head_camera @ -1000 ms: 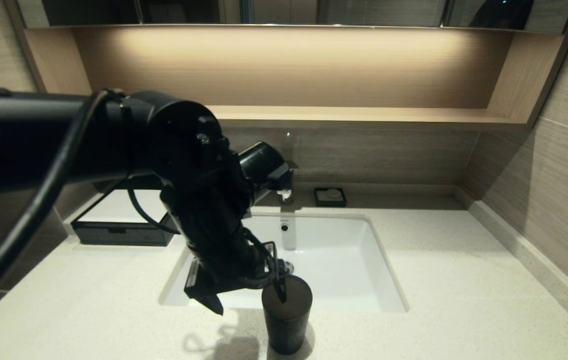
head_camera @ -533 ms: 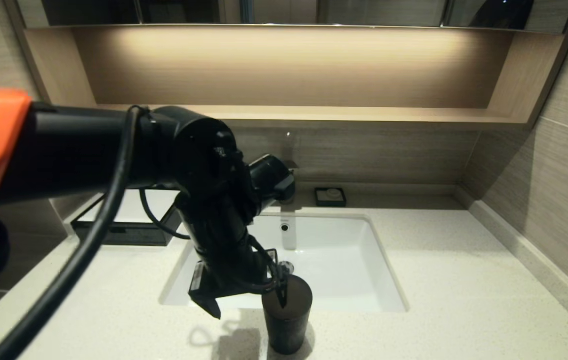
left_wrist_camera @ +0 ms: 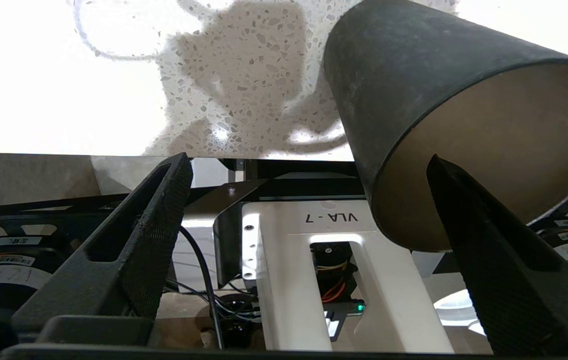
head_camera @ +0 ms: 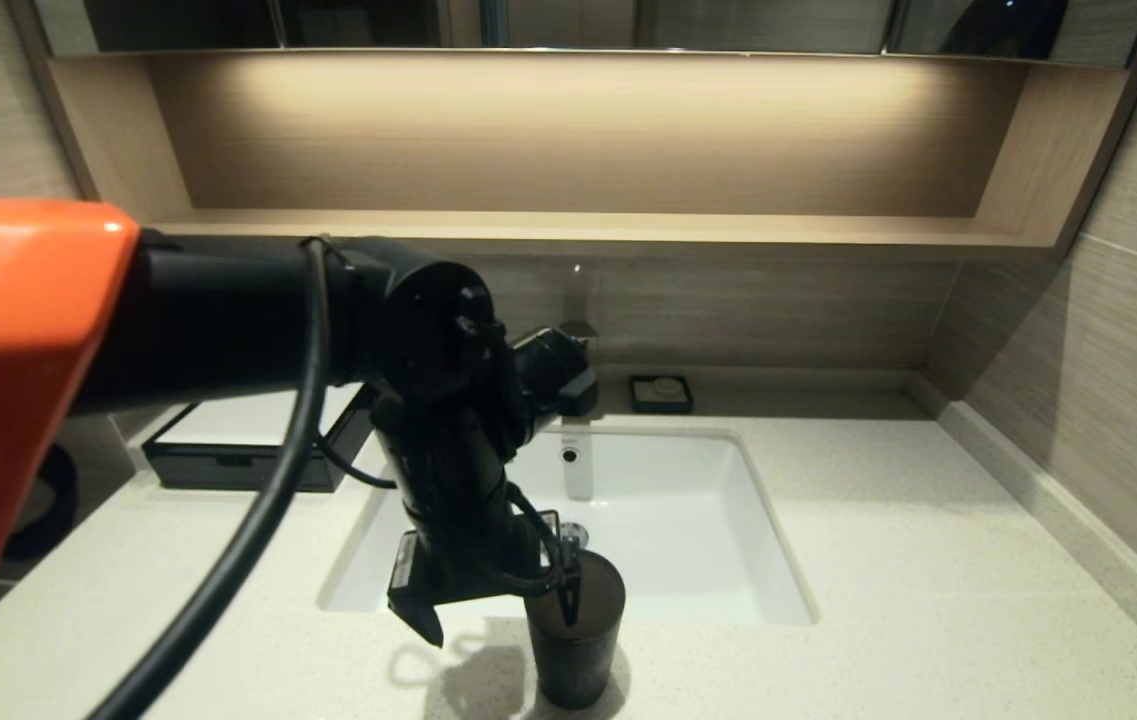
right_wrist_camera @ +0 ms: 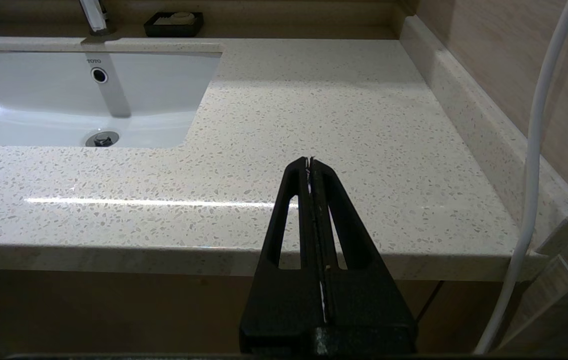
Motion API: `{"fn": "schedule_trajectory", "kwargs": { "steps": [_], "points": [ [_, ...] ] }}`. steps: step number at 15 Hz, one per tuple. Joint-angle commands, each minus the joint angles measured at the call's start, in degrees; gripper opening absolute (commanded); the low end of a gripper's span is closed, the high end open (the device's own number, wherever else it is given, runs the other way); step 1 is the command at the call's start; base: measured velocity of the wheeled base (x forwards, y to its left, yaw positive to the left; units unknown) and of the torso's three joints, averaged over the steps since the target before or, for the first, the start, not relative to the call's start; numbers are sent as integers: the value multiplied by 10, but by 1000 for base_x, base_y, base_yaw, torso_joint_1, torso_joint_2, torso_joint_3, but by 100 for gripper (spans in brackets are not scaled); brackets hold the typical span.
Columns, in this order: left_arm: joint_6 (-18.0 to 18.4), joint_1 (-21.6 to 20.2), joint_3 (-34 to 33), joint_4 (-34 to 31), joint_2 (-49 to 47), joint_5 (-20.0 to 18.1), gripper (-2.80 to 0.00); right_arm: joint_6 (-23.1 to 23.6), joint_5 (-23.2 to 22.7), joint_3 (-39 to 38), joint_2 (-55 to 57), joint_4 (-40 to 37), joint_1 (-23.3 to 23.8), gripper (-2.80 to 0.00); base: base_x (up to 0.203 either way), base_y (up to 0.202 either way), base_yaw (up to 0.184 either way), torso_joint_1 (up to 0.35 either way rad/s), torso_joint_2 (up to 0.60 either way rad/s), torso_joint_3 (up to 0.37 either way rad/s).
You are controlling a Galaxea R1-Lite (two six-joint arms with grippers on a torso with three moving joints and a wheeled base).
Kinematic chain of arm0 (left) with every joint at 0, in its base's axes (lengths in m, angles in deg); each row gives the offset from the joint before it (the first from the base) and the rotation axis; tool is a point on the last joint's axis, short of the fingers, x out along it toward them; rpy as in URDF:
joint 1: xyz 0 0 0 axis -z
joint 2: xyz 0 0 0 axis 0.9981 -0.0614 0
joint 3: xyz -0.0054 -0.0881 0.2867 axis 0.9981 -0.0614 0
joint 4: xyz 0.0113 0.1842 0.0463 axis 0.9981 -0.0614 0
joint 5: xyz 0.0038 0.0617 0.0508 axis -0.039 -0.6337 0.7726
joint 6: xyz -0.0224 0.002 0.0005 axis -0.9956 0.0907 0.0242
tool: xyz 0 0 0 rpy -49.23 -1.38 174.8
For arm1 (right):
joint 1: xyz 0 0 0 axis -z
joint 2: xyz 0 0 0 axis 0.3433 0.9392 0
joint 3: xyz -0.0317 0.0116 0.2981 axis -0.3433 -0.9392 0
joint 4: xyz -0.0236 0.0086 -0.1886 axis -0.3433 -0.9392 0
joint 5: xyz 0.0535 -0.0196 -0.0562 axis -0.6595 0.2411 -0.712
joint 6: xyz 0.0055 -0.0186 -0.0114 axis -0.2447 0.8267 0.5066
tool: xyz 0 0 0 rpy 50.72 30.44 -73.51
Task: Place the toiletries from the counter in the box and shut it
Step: Pick up the cup
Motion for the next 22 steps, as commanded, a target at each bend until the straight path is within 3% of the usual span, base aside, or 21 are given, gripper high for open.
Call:
{"fn": "schedule_trajectory", "kwargs": {
  "steps": [1, 17, 22],
  "points": [
    [-4, 0, 0, -4, -7, 0, -280, 0, 0, -1, 0, 0, 0, -280, 0, 0, 0, 0, 0, 0],
    [-3, -1, 7, -4, 7, 1, -280, 0, 0, -1, 0, 0, 0, -280, 0, 0, 0, 0, 0, 0],
    [1, -7, 19, -12, 36, 53, -280, 0, 0, -1, 0, 0, 0, -280, 0, 0, 0, 0, 0, 0]
  ]
}}
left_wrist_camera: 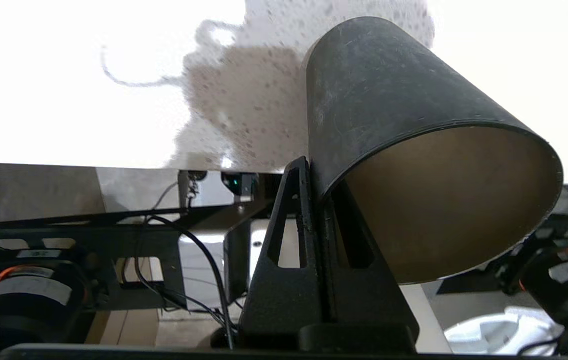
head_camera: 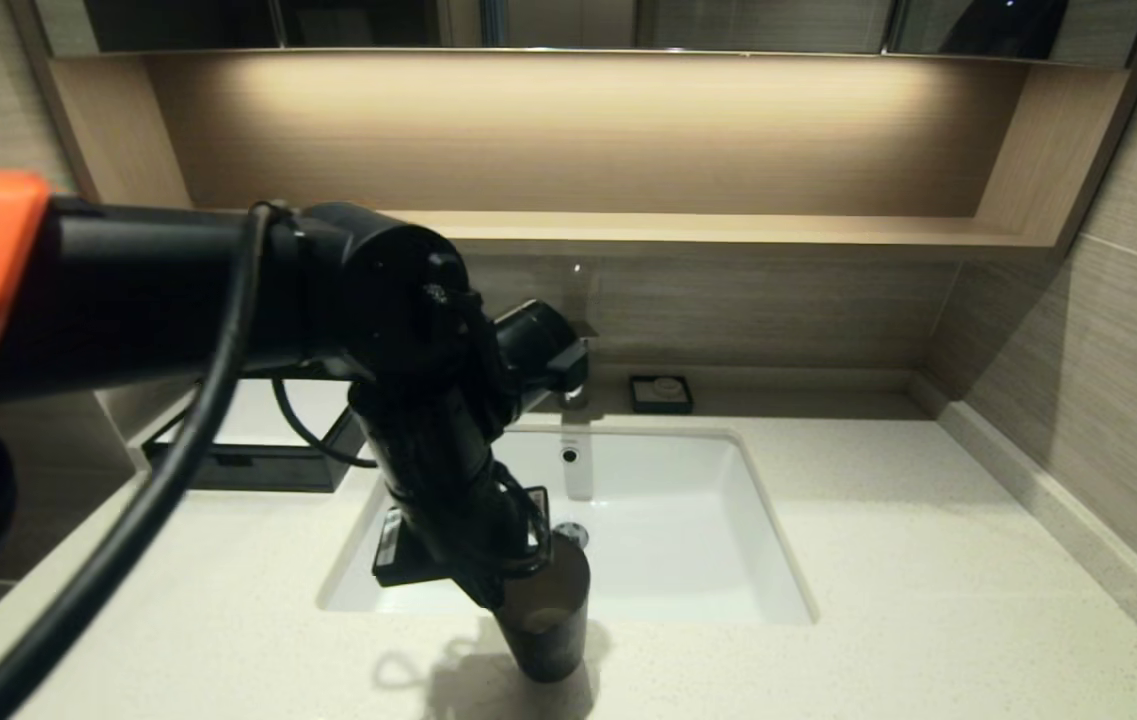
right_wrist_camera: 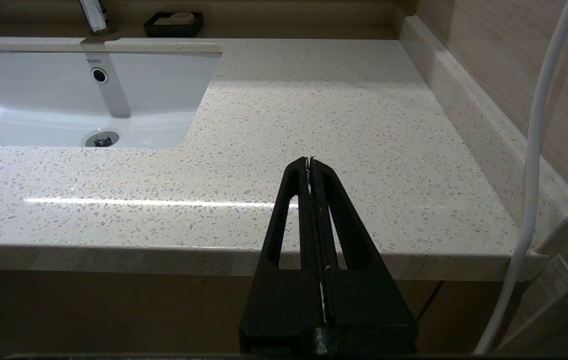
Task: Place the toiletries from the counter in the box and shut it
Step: Pick up the cup, then place the cup on the table
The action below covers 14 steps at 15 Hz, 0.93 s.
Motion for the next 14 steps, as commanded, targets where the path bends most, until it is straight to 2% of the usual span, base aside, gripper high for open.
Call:
{"fn": "schedule_trajectory", "kwargs": {
  "steps": [1, 3, 6, 9, 14],
  "points": [
    [0, -7, 16, -16, 17, 15, -280, 0, 0, -1, 0, 0, 0, -280, 0, 0, 0, 0, 0, 0],
    [8, -26, 30, -27, 26, 27, -280, 0, 0, -1, 0, 0, 0, -280, 0, 0, 0, 0, 0, 0],
    [30, -79, 32, -28, 43, 48, -280, 0, 0, -1, 0, 0, 0, -280, 0, 0, 0, 0, 0, 0],
    [55, -150, 32, -38, 55, 51, -280, 0, 0, -1, 0, 0, 0, -280, 0, 0, 0, 0, 0, 0],
    [78, -268, 42, -38, 64, 76, -280, 0, 0, -1, 0, 0, 0, -280, 0, 0, 0, 0, 0, 0]
  ]
}}
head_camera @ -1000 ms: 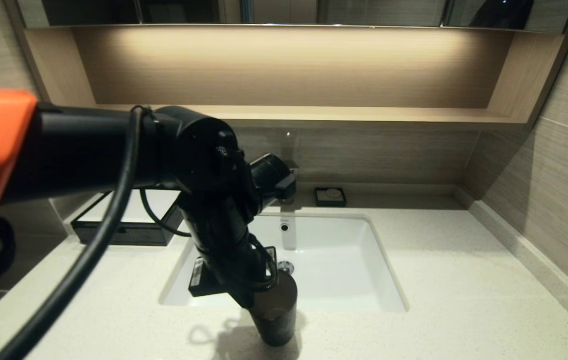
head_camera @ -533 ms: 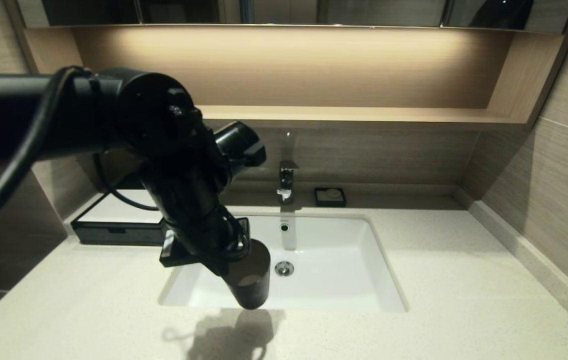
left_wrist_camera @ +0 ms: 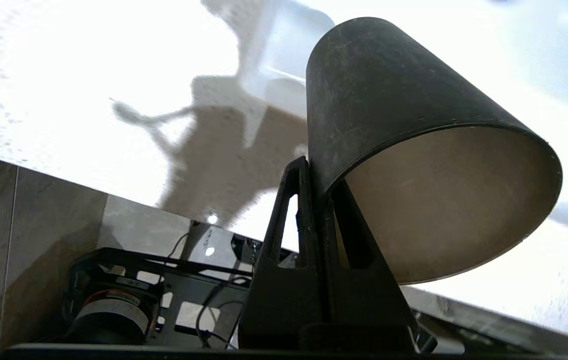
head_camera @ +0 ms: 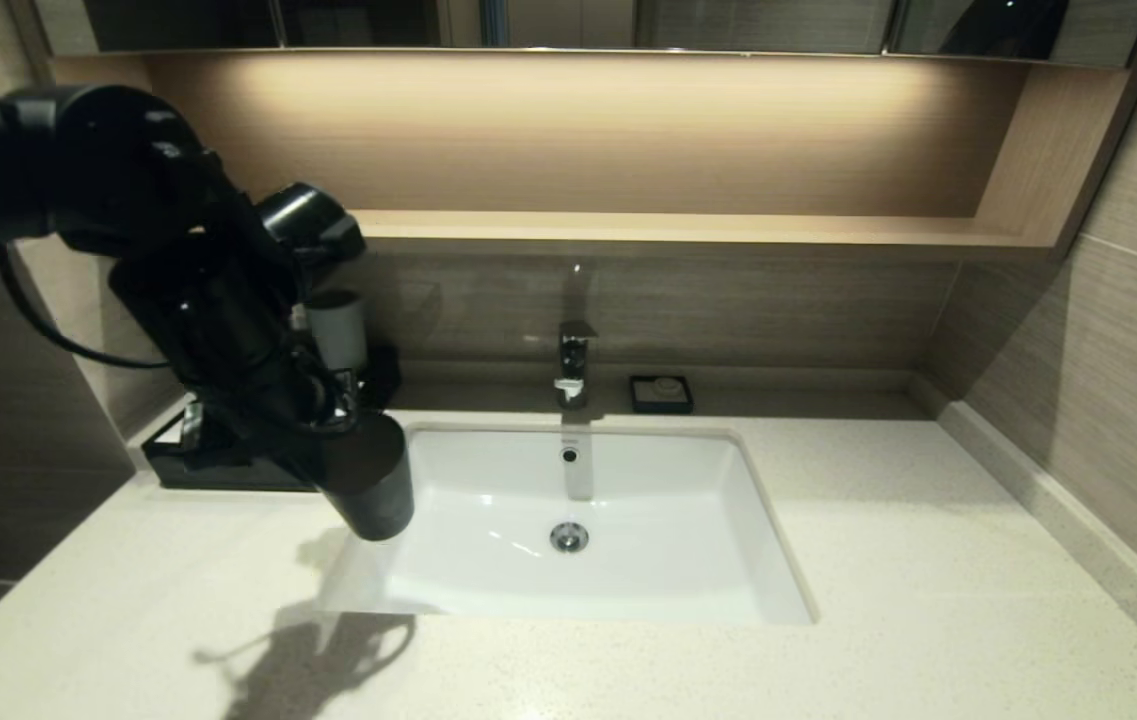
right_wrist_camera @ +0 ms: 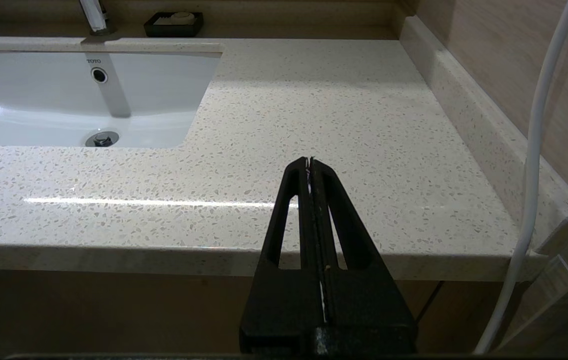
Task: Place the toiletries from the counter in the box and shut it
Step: Place the cup on the table
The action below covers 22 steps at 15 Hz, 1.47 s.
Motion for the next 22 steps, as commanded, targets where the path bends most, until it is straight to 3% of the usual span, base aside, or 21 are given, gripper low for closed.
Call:
{"fn": "schedule_trajectory", "kwargs": {
  "steps": [1, 19, 22],
  "points": [
    [3, -56, 13, -6, 3, 1, -280, 0, 0, -1, 0, 0, 0, -280, 0, 0, 0, 0, 0, 0],
    [3, -338, 21, -19, -62, -11, -280, 0, 0, -1, 0, 0, 0, -280, 0, 0, 0, 0, 0, 0],
    [3, -363, 21, -26, -79, -40, -280, 0, 0, -1, 0, 0, 0, -280, 0, 0, 0, 0, 0, 0]
  ]
}}
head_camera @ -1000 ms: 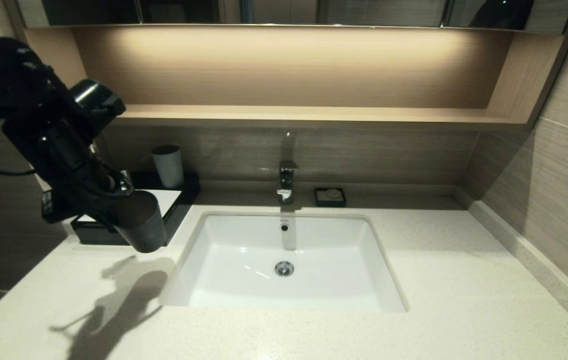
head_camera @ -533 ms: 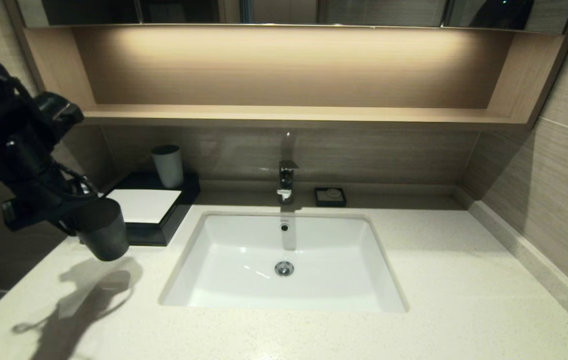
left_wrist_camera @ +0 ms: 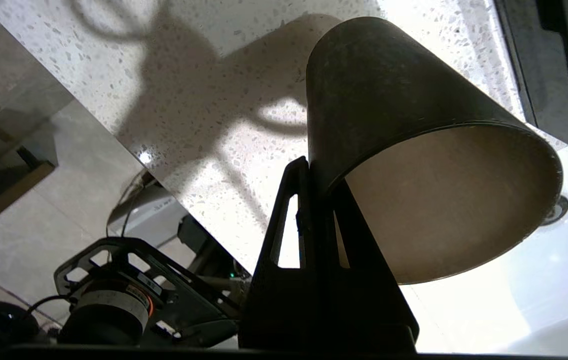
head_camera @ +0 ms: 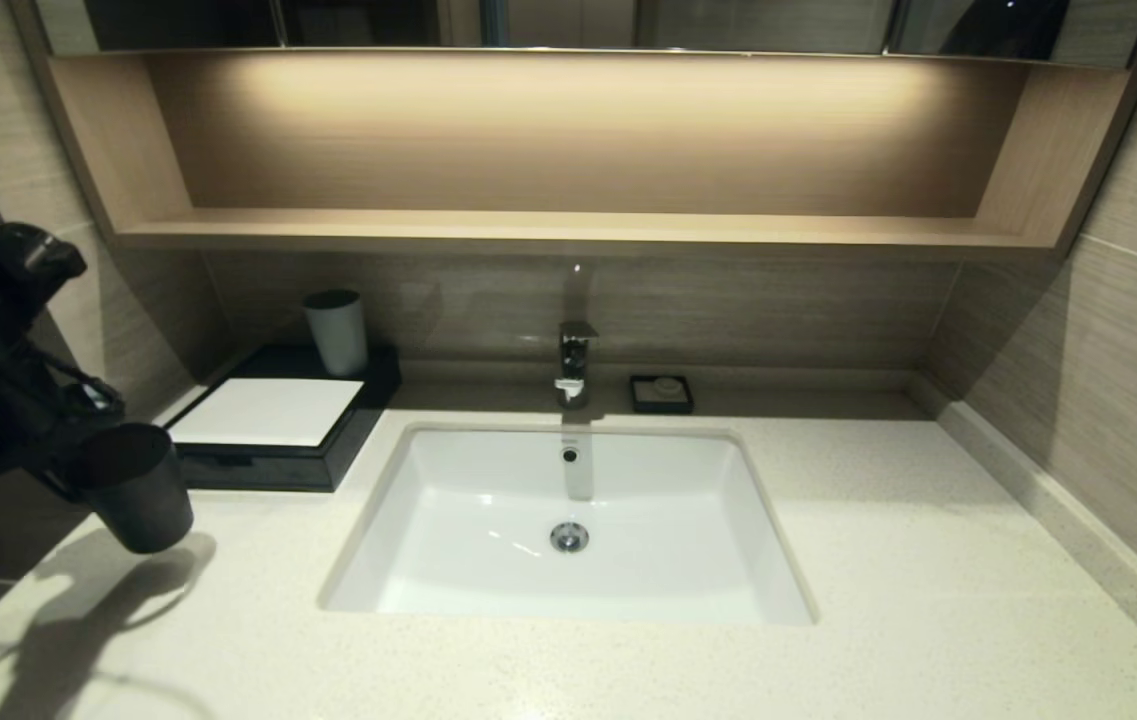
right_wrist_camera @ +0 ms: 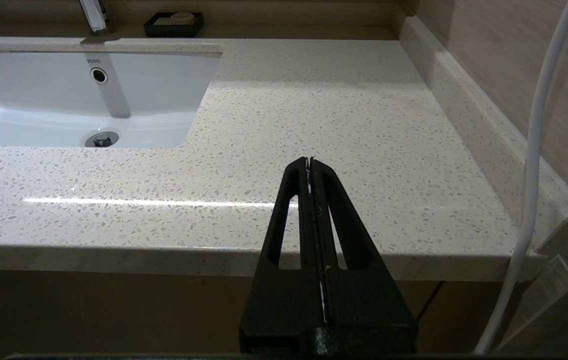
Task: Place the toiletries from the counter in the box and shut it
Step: Place the cup on the table
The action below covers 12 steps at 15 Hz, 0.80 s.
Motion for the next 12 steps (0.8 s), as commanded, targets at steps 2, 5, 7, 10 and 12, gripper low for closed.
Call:
{"fn": "schedule_trajectory", "kwargs": {
  "steps": [2, 5, 7, 10, 12],
  "points": [
    [-3, -22, 0, -15, -22, -12, -280, 0, 0, 0, 0, 0, 0, -280, 0, 0, 0, 0, 0, 0],
    [-2, -34, 0, -27, -29, -30, -280, 0, 0, -1, 0, 0, 0, -280, 0, 0, 0, 0, 0, 0],
    [-2, -42, 0, -27, -32, -31, -280, 0, 0, -1, 0, 0, 0, -280, 0, 0, 0, 0, 0, 0],
    [-2, -54, 0, -27, -42, -52, -280, 0, 0, -1, 0, 0, 0, -280, 0, 0, 0, 0, 0, 0],
    [-2, -60, 1, -24, -45, -53, -280, 0, 0, -1, 0, 0, 0, -280, 0, 0, 0, 0, 0, 0]
  ]
}}
